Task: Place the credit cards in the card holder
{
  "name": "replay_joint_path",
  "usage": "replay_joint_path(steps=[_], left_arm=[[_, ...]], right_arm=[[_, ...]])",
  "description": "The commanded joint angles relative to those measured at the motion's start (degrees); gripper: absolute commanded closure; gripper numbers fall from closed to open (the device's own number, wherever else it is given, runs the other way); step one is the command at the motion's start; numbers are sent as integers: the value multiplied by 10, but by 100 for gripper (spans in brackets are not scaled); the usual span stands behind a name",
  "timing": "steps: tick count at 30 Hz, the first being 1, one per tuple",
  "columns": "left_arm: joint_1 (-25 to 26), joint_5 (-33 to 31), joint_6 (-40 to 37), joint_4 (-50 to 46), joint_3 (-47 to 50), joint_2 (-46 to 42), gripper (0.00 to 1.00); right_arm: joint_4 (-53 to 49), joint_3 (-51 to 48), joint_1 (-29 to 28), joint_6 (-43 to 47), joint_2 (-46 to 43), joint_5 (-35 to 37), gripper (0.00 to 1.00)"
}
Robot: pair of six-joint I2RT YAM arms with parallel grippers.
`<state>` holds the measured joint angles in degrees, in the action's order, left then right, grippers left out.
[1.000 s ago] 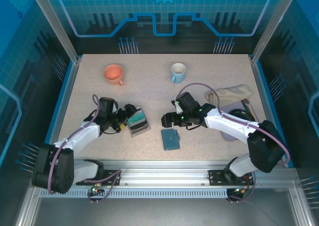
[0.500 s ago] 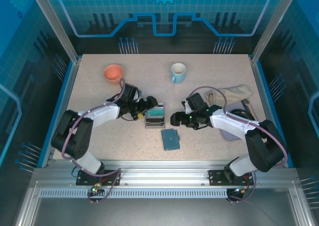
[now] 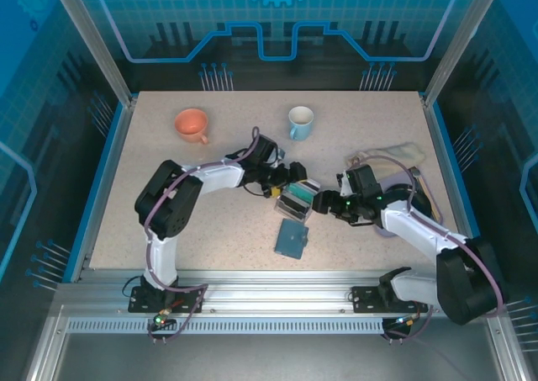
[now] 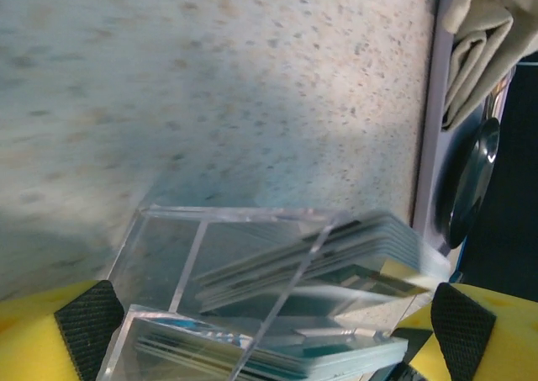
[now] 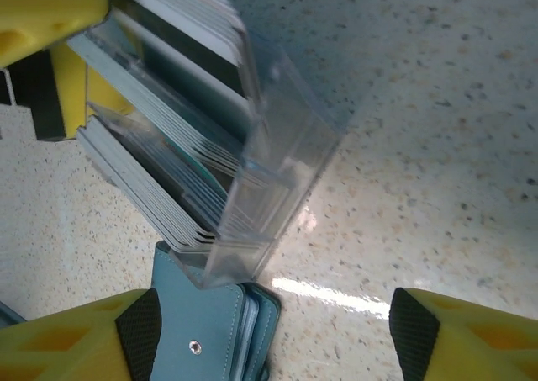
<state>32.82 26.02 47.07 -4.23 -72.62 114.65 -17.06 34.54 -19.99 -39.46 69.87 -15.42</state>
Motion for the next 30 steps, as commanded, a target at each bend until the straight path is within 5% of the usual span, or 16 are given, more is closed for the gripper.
replay_joint_path(steps=[1, 8, 15, 23, 30], left_arm=[[19, 22, 14, -11, -66, 35, 1], [26, -54, 3, -64, -68, -6, 1], [24, -157, 28, -97, 39, -136, 2], [33, -63, 127, 78, 167, -158, 11], [44, -29, 183, 165, 161, -98, 14]], right_arm=[[-13, -19, 15, -5, -24, -24, 26], [-86, 3, 26, 30, -67, 42, 26], [-103, 94, 85, 101, 23, 26, 25], [-103, 219, 109, 157, 187, -57, 30], [-82, 237, 110, 142, 246, -134, 31]])
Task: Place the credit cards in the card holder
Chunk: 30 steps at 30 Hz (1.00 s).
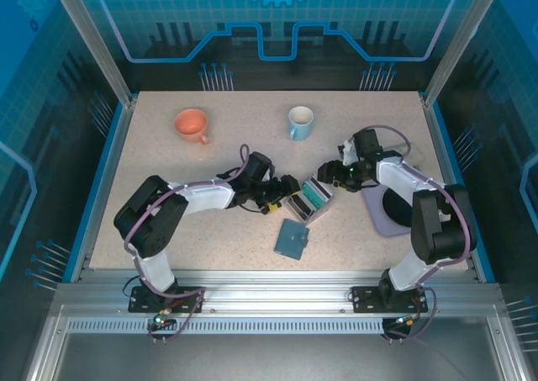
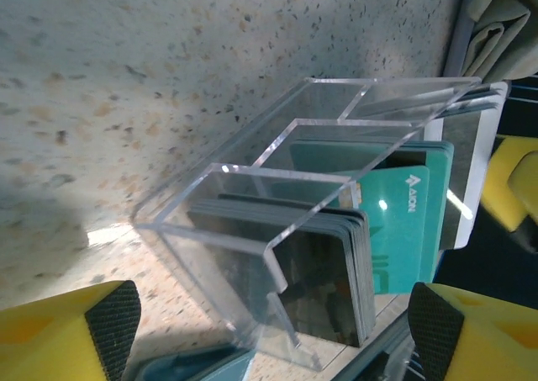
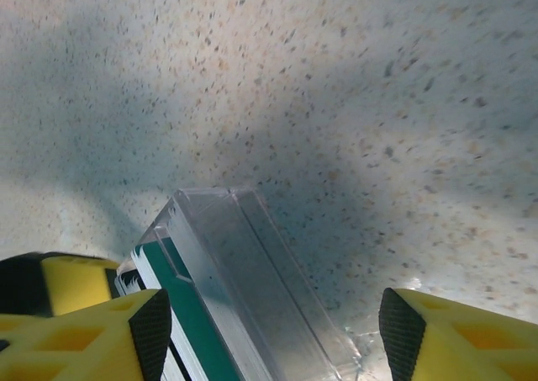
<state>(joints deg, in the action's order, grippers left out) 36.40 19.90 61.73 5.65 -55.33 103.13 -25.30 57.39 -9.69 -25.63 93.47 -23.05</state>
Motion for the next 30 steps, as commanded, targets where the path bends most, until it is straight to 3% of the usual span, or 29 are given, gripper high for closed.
replay_joint_path(steps=[1, 10, 13, 18, 24, 30], left_arm=[[10, 36, 41, 73, -18, 25, 14], [12, 38, 53, 93, -71, 75, 15], [11, 24, 48, 75, -65, 64, 15], [8, -59, 24, -1, -12, -17, 13], [-3, -162, -4, -123, 33, -122, 12], [-11, -193, -16, -147, 71, -177, 9]], right_arm=[[5, 7, 7, 0, 11, -65, 31], [-13, 20, 24, -6, 10, -68, 31], [-50, 31, 32, 8, -9, -5, 29], [-99, 50, 19, 59, -72, 87, 30], [-127, 50, -97, 105, -114, 183, 44], [-133, 47, -222, 94, -82, 320, 49]])
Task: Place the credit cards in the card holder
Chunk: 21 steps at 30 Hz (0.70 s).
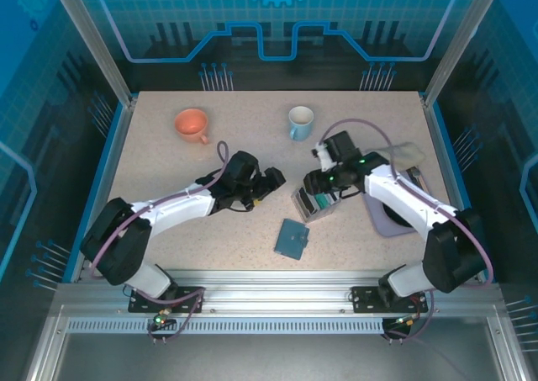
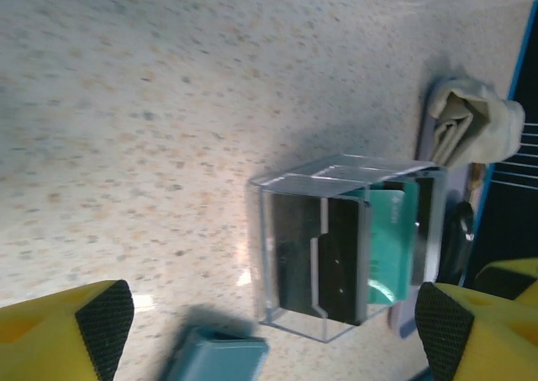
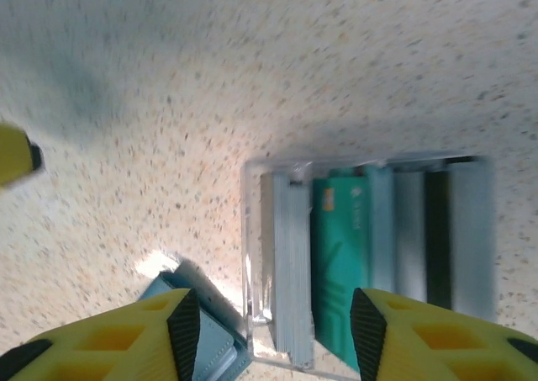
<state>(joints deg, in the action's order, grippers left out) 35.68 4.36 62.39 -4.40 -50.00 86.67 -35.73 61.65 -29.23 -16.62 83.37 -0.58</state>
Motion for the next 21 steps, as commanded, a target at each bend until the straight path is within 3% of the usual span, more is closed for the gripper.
replay_joint_path(steps=[1, 8, 21], left_arm=[[-4, -40, -24, -50, 20, -16, 9], [-4, -51, -17, -48, 44, -38, 6], [-4, -74, -10, -53, 69, -68, 4]], right_arm=[[-29, 5, -37, 1, 25, 107, 49], [-43, 29, -99, -2, 94, 188, 52], [-71, 69, -151, -23, 191, 317, 52]])
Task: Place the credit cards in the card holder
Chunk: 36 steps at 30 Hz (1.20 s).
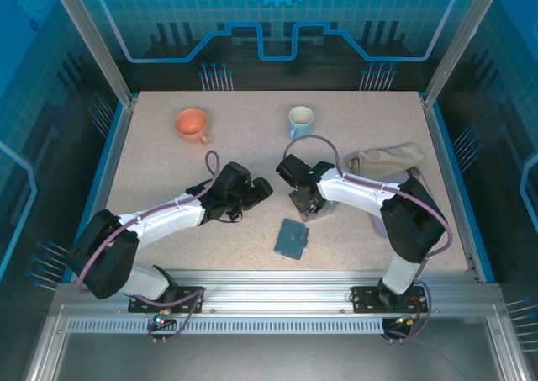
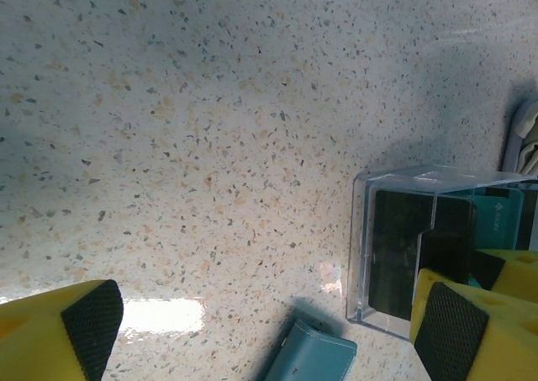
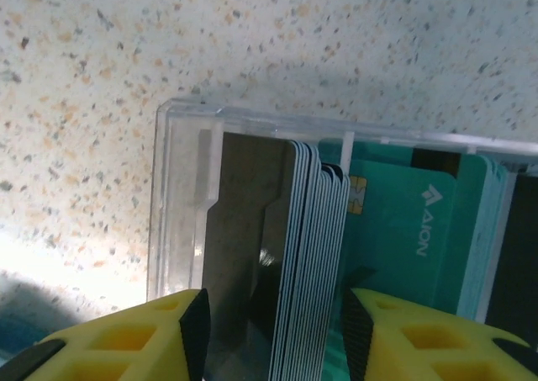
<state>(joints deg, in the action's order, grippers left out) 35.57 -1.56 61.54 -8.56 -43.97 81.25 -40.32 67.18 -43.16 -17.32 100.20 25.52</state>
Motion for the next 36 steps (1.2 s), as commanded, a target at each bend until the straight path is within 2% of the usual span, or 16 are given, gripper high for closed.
replay_joint_path(steps=[1, 9, 22, 26, 36], left_arm=[[-3, -14, -2, -11, 10, -14, 4], [-3, -12, -5, -12, 7, -11, 3], [-3, -6, -5, -11, 5, -4, 3], [-3, -5, -5, -10, 3, -1, 3], [-4, 1, -5, -10, 0, 4, 3]], right_arm=[[-29, 16, -14, -17, 25, 66, 52], [-42, 28, -18, -19, 12, 103, 52], [-47, 31, -17, -17, 1, 102, 54], [-46, 31, -17, -14, 3, 94, 61], [-45, 29, -17, -16, -2, 100, 70]])
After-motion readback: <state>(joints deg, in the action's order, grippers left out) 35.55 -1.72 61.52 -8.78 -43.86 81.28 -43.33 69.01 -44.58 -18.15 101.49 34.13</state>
